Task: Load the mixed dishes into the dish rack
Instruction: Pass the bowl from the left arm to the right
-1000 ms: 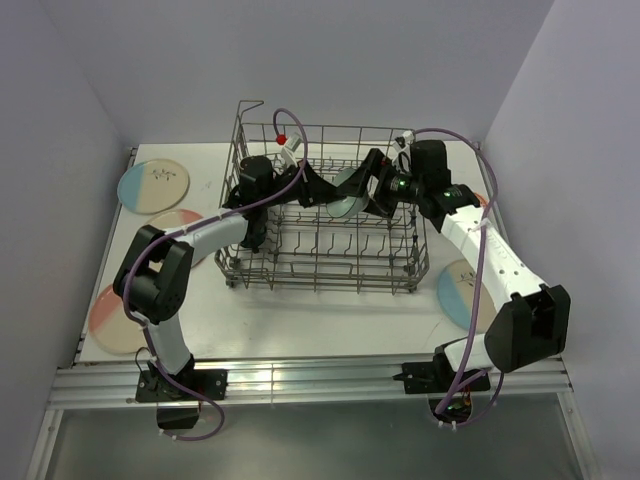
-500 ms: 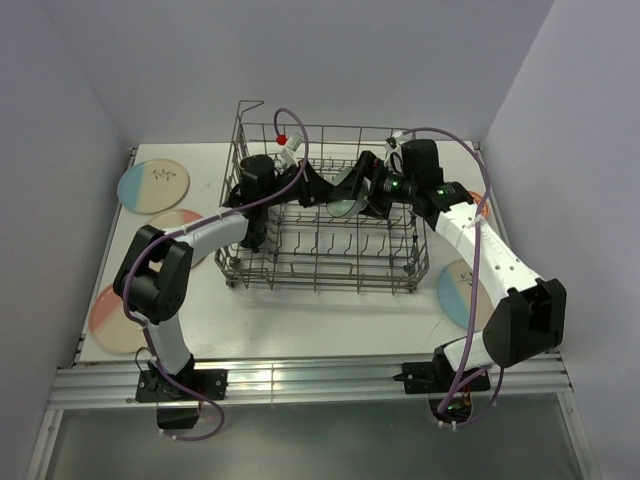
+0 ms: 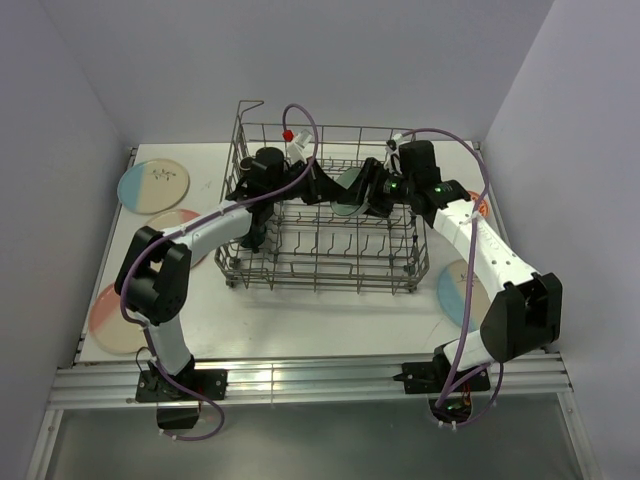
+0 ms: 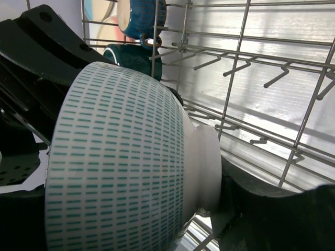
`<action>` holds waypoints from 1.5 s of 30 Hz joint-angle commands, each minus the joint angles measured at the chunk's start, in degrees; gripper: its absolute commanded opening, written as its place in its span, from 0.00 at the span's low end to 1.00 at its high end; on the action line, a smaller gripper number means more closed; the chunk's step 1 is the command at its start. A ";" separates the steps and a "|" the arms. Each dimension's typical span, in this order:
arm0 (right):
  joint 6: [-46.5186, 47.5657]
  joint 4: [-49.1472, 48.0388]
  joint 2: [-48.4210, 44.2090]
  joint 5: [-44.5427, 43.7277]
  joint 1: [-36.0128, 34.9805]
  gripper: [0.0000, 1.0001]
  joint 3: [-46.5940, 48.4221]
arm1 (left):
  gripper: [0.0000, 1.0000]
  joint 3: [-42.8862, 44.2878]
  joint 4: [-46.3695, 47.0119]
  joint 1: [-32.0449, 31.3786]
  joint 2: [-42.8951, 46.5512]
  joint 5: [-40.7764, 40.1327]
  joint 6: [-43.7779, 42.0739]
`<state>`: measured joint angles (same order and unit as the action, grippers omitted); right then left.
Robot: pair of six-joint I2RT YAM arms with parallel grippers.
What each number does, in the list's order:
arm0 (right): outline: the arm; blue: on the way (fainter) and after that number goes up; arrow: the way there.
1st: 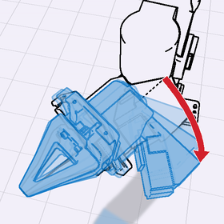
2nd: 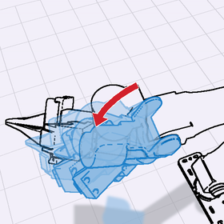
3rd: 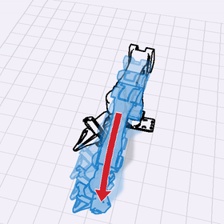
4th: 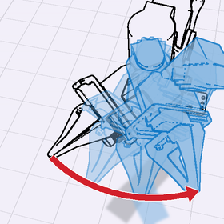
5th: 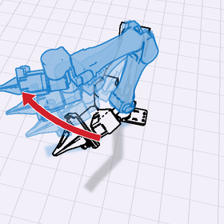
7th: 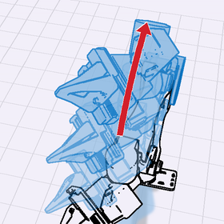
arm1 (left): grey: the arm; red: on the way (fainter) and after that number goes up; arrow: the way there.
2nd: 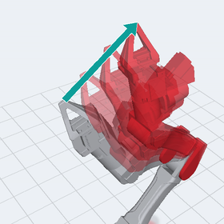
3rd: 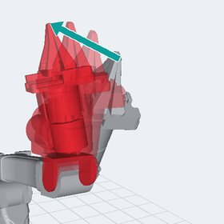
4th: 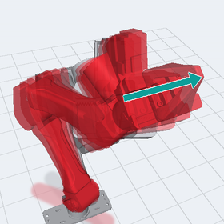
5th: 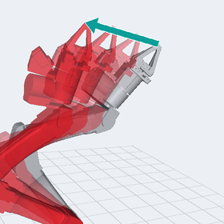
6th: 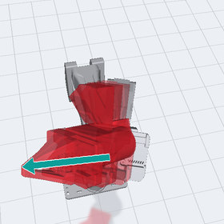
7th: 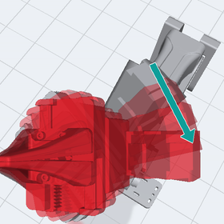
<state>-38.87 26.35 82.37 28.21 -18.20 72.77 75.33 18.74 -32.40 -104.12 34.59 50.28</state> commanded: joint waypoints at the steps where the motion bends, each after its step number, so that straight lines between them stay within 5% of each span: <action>1: -1.21 -4.02 -0.81 4.40 -0.79 0.55 2.37 | 0.00 2.98 -1.25 -1.43 0.76 -2.95 -3.70; 8: -0.24 -4.64 -1.24 4.75 -0.88 0.42 2.11 | 0.07 1.05 1.12 -1.52 1.28 -2.24 -2.12; 21: 2.75 -4.11 -2.39 2.91 -0.70 0.37 1.67 | 0.43 -0.88 2.79 -0.47 2.95 -2.24 -0.62; 45: 7.76 -1.74 -4.76 0.10 2.73 0.37 0.97 | 0.57 -3.17 -7.92 4.80 13.05 -8.39 -9.05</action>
<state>-32.80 26.70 80.99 28.82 -16.38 72.75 71.31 12.53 -28.47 -95.04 28.27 44.53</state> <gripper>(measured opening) 0.631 0.567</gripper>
